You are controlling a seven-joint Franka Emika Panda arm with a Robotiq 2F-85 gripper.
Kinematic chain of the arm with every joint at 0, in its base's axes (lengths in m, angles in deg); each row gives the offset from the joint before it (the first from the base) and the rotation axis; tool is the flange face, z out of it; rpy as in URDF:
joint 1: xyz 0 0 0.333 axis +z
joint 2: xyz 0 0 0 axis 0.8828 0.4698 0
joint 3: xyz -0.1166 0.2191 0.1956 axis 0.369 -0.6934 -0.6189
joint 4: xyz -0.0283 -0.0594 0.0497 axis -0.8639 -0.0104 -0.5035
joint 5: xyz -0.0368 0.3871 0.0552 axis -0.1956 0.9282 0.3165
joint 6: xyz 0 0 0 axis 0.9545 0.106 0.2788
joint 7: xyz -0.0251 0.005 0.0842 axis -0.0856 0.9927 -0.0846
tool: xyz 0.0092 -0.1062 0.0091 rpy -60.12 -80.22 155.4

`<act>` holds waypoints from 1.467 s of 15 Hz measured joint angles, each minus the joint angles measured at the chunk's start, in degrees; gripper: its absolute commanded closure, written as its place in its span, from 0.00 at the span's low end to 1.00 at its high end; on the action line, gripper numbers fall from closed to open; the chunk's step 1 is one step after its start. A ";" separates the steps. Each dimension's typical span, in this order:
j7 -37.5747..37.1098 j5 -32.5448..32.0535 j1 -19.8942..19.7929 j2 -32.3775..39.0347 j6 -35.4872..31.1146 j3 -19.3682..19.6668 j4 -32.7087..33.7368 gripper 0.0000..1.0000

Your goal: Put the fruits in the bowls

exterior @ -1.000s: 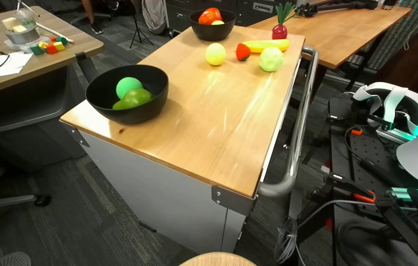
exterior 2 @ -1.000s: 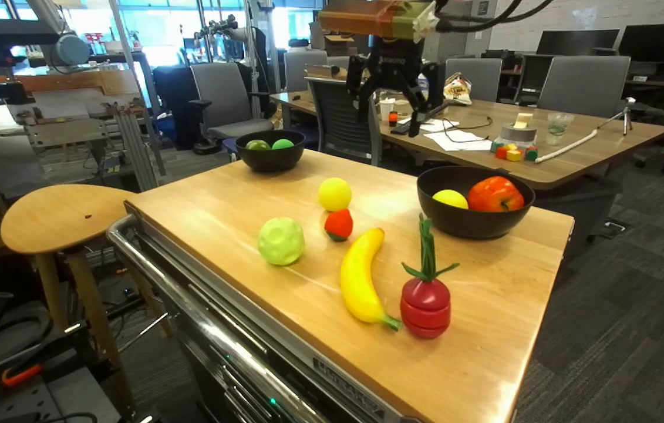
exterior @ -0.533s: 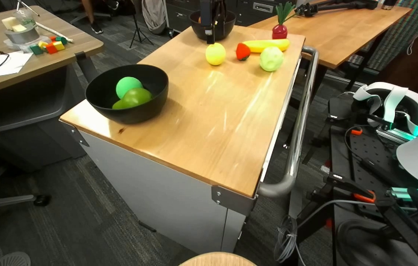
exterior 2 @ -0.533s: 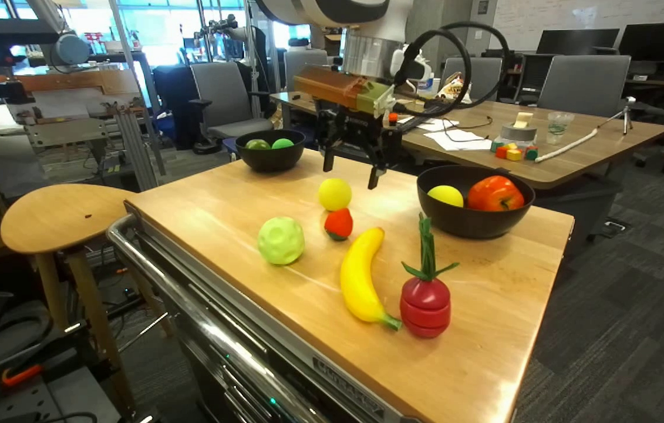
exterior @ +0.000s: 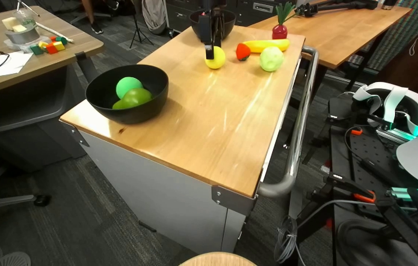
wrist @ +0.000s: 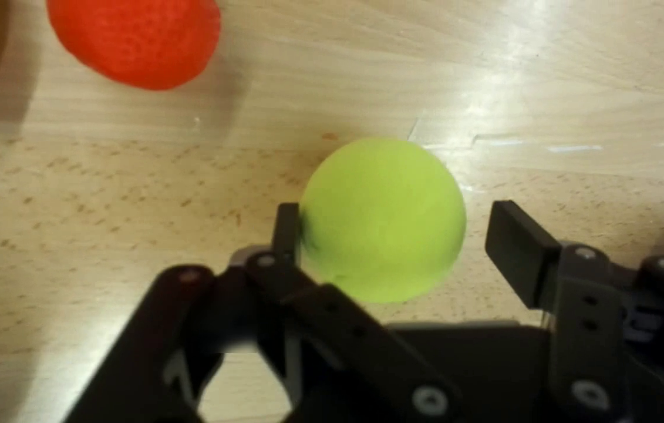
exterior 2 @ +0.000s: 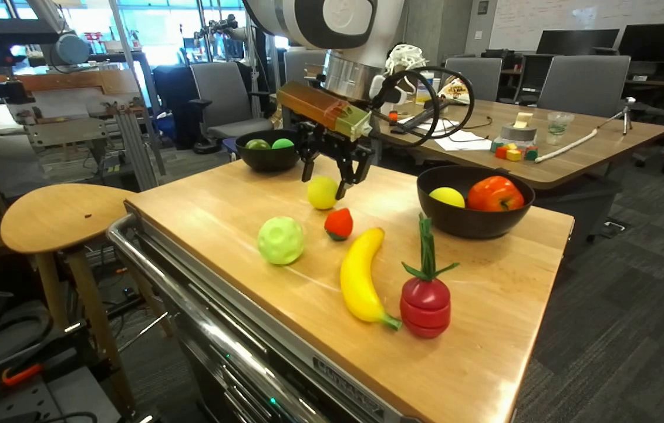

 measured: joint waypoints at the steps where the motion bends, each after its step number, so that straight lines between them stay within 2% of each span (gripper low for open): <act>1: 0.00 0.00 0.00 0.00 0.00 -0.07 -0.14 0.58; 2: 0.00 0.00 0.00 -0.01 0.00 -0.10 -0.17 0.66; 6: 0.00 0.02 0.00 -0.20 0.00 -0.14 -0.13 0.73; 12: 0.56 0.38 -0.07 -2.14 0.32 -0.04 1.80 0.73; 17: 0.57 0.38 -1.80 -5.52 1.11 2.46 9.55 0.73; 22: 0.28 0.40 -5.42 -1.76 1.12 5.79 15.68 0.73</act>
